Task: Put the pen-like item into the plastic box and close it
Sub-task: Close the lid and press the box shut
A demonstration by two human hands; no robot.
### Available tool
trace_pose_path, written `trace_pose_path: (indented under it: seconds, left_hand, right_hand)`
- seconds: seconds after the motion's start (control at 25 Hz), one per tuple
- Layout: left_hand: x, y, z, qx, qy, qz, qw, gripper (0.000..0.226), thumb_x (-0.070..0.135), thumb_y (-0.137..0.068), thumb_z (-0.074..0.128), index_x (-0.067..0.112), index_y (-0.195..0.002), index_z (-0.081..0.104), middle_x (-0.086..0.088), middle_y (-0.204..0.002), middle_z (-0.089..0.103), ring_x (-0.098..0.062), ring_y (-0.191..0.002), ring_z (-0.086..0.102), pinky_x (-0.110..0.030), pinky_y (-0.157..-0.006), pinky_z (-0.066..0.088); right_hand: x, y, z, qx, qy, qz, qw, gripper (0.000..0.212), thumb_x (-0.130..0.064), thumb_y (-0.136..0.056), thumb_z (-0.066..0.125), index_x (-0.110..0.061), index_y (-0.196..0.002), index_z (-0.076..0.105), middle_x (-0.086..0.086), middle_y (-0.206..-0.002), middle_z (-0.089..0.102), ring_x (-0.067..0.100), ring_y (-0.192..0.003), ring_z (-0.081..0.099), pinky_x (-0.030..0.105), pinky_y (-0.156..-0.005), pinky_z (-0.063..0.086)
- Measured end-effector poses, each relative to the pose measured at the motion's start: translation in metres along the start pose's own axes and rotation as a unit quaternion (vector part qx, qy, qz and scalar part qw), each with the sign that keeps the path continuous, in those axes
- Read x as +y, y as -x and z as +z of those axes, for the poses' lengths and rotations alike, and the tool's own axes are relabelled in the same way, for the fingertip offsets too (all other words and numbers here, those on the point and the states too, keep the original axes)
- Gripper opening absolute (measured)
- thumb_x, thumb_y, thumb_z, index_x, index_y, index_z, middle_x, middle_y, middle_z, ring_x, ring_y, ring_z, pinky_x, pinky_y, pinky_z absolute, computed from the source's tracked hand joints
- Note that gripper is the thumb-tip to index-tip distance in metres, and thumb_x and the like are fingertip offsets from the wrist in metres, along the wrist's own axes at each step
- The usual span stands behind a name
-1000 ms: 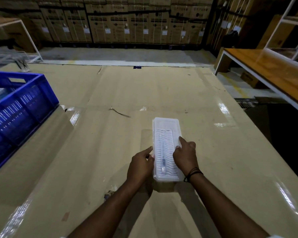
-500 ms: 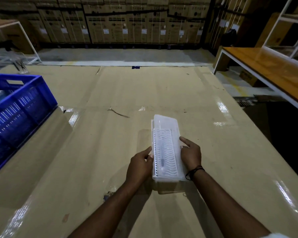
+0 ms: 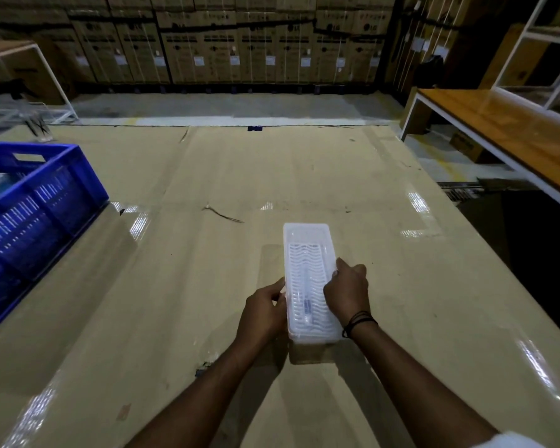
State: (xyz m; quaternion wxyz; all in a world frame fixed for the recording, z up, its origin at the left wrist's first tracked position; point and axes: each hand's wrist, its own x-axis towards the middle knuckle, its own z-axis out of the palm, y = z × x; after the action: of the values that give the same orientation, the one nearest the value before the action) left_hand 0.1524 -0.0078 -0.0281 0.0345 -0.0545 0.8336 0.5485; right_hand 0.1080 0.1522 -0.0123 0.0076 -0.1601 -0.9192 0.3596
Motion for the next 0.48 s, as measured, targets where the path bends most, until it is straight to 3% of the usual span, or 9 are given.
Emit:
trace_pose_path:
  seconds: [0.08, 0.2, 0.32, 0.48]
  left_hand:
    - [0.000, 0.000, 0.002, 0.000, 0.019, -0.008, 1.000, 0.033, 0.033, -0.103, 0.055, 0.040, -0.134, 0.064, 0.014, -0.101, 0.074, -0.009, -0.087, 0.074, -0.044, -0.081, 0.064]
    - [0.000, -0.001, 0.004, 0.000, 0.029, -0.018, 0.999, 0.027, 0.037, -0.103, 0.052, 0.054, -0.119, 0.065, 0.025, -0.095, 0.073, -0.007, -0.089, 0.074, -0.043, -0.082, 0.064]
    - [-0.001, 0.000, 0.008, 0.013, -0.004, 0.000, 1.000, 0.029, 0.037, -0.104, 0.051, 0.038, -0.129, 0.065, 0.022, -0.096, 0.071, -0.008, -0.091, 0.071, -0.039, -0.082, 0.062]
    - [-0.006, 0.006, 0.030, 0.073, -0.051, 0.022, 0.996, 0.031, 0.035, -0.108, 0.035, 0.029, -0.124, 0.062, 0.010, -0.113, 0.070, -0.009, -0.096, 0.065, -0.028, -0.080, 0.050]
  right_hand:
    - [0.003, 0.000, 0.001, 0.000, 0.018, -0.012, 1.000, 0.030, -0.005, -0.090, 0.036, -0.007, -0.111, 0.056, 0.017, -0.113, 0.044, 0.036, -0.092, 0.057, 0.034, -0.082, 0.051]
    - [0.009, 0.002, 0.004, -0.004, 0.059, -0.043, 0.997, 0.043, -0.009, -0.093, 0.038, -0.016, -0.134, 0.047, 0.013, -0.114, 0.043, 0.034, -0.083, 0.061, 0.036, -0.077, 0.054]
    - [0.010, 0.003, 0.006, -0.016, 0.085, -0.041, 0.995, 0.057, -0.016, -0.095, 0.037, -0.026, -0.151, 0.031, 0.015, -0.121, 0.044, 0.038, -0.084, 0.063, 0.041, -0.080, 0.054]
    - [0.014, 0.004, 0.006, -0.009, 0.091, -0.040, 0.995, 0.058, -0.023, -0.097, 0.034, -0.031, -0.154, 0.025, 0.015, -0.121, 0.053, 0.037, -0.095, 0.063, 0.041, -0.083, 0.051]
